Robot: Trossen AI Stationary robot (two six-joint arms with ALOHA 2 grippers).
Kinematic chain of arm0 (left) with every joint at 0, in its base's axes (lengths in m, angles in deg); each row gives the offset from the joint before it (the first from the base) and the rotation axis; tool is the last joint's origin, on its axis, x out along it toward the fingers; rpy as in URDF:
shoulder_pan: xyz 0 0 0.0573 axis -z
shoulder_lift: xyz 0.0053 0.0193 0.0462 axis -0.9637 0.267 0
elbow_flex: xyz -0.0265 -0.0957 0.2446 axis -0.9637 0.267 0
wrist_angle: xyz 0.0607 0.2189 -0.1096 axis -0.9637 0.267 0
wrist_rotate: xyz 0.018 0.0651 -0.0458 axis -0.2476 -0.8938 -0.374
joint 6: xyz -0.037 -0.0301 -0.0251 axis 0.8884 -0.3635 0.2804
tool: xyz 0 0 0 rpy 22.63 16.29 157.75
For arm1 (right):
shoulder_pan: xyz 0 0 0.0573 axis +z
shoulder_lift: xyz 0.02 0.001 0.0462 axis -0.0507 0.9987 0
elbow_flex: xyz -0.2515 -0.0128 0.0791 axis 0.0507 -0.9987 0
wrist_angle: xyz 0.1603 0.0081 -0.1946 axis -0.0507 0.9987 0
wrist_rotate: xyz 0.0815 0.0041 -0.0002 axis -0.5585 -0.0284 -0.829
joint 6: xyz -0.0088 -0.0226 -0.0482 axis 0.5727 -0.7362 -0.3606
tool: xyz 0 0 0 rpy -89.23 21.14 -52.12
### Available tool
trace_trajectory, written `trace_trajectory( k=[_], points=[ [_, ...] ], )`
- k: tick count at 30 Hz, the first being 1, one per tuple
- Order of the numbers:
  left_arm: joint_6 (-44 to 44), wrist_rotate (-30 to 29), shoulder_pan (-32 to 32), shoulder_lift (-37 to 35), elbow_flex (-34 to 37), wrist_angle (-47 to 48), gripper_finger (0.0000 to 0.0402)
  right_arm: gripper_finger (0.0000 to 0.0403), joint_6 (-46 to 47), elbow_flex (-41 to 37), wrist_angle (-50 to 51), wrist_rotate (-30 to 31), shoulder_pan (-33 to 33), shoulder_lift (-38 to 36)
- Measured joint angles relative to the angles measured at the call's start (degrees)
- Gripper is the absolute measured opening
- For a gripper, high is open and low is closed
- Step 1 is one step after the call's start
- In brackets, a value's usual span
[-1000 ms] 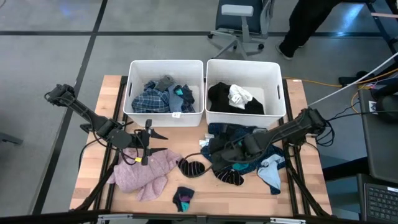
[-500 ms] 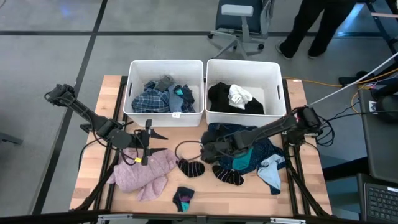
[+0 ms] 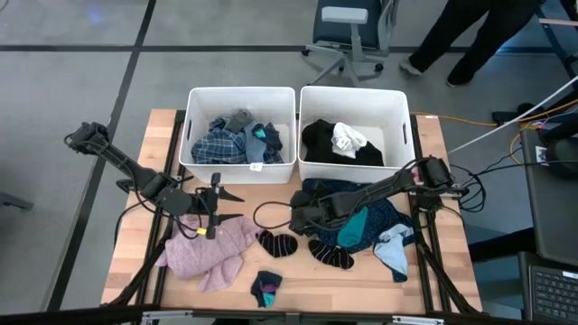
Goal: Sort clothes
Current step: Put the white blue sock into the right white bin
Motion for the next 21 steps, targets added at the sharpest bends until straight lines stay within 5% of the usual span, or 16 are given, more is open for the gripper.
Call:
trace_trajectory(
  k=[21],
  points=[
    [0.36, -0.04, 0.00, 0.00, 0.00, 0.27, 0.0180, 0.0140, 0.40, 0.07, -1.58, -5.68, -0.42, 4.16]
  ],
)
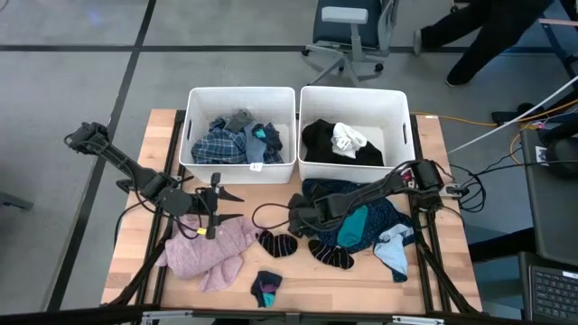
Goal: Sort clothes
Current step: Put the white blue sock into the right white bin
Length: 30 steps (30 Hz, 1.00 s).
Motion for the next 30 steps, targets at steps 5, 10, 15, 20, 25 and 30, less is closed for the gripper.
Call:
trace_trajectory(
  k=[5, 10, 15, 20, 25, 30],
  points=[
    [0.02, 0.00, 0.00, 0.00, 0.00, -0.02, 0.0180, 0.0095, -1.41, 0.03, 0.34, -0.31, 0.15, 0.61],
    [0.00, -0.03, 0.00, 0.00, 0.00, -0.03, 0.0180, 0.0021, -4.40, 0.02, 0.34, 0.04, 0.15, 0.61],
    [0.00, -0.04, 0.00, 0.00, 0.00, 0.00, 0.0180, 0.0027, -7.21, 0.95, 0.79, 2.56, 0.22, 0.61],
    [0.00, -0.04, 0.00, 0.00, 0.00, 0.00, 0.0180, 0.0030, -10.19, 3.58, 1.32, 3.53, 0.25, 0.30],
    [0.01, -0.04, 0.00, 0.02, 0.02, 0.12, 0.0180, 0.0013, -13.39, 8.60, 5.45, 8.99, 2.07, -0.50],
    [0.00, -0.04, 0.00, 0.02, 0.04, 0.13, 0.0180, 0.0026, -14.80, 13.95, 12.48, 17.03, 4.78, -1.96]
  ],
)
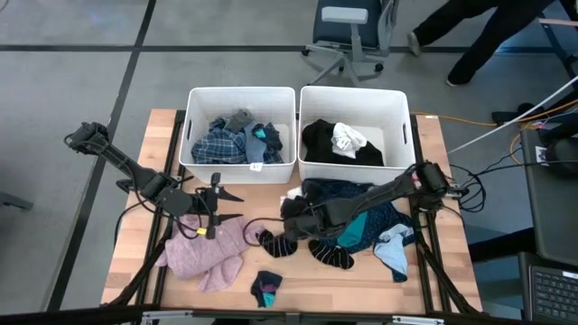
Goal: Sort clothes
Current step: Put the white blue sock into the right white bin
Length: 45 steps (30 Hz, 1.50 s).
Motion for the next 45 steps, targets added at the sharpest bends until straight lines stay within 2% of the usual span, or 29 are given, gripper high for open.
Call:
trace_trajectory(
  k=[5, 11, 25, 29, 34, 40, 45],
  points=[
    [0.00, 0.00, 0.00, -0.02, 0.02, -0.14, 0.0180, 0.0031, -0.67, 5.78, 7.60, 6.22, 2.22, -0.68],
    [0.00, -0.01, 0.00, 0.00, 0.02, -0.05, 0.0180, 0.0024, -2.94, 13.30, 14.50, 10.98, 3.79, -0.69],
    [0.00, -0.02, 0.00, 0.00, 0.02, -0.02, 0.0180, 0.0028, -2.47, 29.37, 36.43, 16.57, 3.61, -0.78],
    [0.00, -0.02, 0.00, 0.00, 0.02, -0.02, 0.0180, 0.0028, 0.71, 33.89, 44.43, 17.60, 3.61, -0.78],
    [0.00, -0.02, 0.00, 0.00, 0.02, -0.01, 0.0180, 0.0028, 7.29, 39.48, 57.13, 22.52, 3.44, -1.05],
    [0.02, -0.02, 0.00, 0.00, 0.02, 0.34, 0.0180, 0.0028, 8.02, 39.55, 57.07, 22.64, 1.09, -7.04],
    [0.00, -0.02, 0.00, 0.00, -0.02, 0.71, 0.0180, 0.0028, 8.08, 39.52, 57.03, 19.64, -3.80, -11.21]
  ],
)
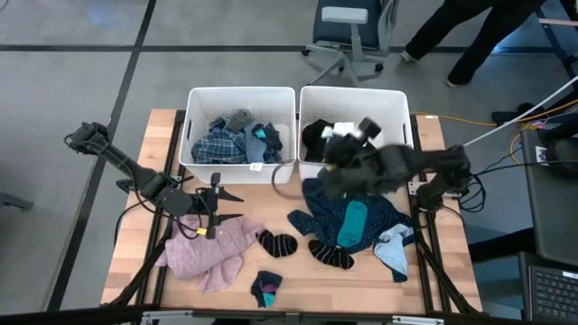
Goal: Sort clothes
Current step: Put the white blue sock into the right white bin
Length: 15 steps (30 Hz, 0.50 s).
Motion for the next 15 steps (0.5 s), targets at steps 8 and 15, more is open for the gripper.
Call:
trace_trajectory(
  k=[8, 15],
  points=[
    [0.02, 0.00, 0.00, 0.00, 0.00, 0.16, 0.0180, 0.0028, -0.22, -0.03, -0.01, -6.10, -11.35, -2.19],
    [0.37, 0.00, 0.00, 0.00, 0.00, 0.71, 0.0180, 0.0028, 1.29, -4.18, -0.09, -11.67, -21.16, -1.96]
  ],
)
